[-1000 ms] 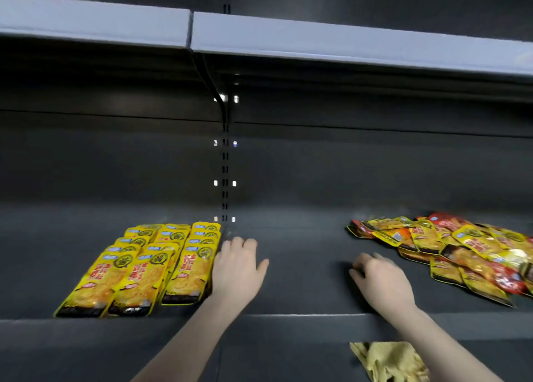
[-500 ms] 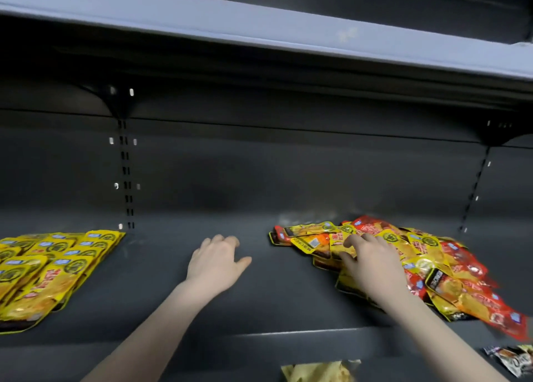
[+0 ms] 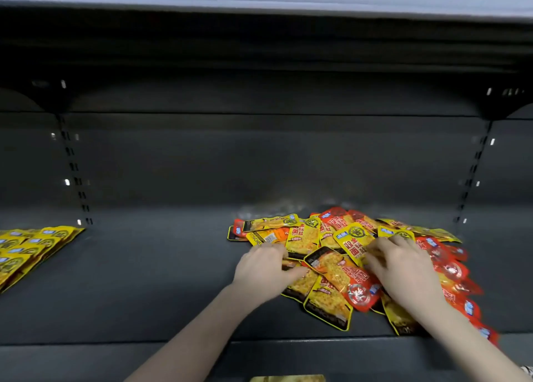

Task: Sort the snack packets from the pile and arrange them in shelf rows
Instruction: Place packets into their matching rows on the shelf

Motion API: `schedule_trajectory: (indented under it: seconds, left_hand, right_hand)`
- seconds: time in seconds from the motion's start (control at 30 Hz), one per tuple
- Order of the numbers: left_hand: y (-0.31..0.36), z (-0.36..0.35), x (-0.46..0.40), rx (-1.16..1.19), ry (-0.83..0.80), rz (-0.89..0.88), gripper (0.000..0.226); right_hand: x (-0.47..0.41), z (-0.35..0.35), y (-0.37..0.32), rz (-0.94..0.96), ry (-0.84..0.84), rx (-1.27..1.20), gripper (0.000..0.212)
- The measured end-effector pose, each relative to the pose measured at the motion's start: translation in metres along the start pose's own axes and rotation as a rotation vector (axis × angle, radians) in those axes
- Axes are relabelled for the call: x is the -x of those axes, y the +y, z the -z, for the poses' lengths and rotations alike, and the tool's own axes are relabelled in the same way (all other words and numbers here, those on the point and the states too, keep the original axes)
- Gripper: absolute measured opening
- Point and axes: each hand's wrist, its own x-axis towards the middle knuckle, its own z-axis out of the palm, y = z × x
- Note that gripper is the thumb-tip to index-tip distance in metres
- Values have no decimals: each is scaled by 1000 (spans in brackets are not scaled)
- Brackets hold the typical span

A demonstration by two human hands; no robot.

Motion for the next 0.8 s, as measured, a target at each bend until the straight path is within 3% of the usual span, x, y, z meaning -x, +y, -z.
schedule_trajectory:
  seconds: [0.23, 0.47, 0.57, 0.8]
  left_hand:
    - [25, -22, -7, -27, -73, 58, 72]
    - [21, -17, -17, 94, -210, 201, 81]
    - [11, -17, -19, 145, -206, 186, 74]
    - [-15, -12, -18, 249, -214, 184, 34]
  right_hand:
    - [8, 4, 11, -16, 26, -5, 19]
    - [8, -1, 4, 21, 20, -24, 20]
    - [6, -2, -1, 39, -1, -8, 21]
    - [5, 3, -17, 81, -101, 24, 32]
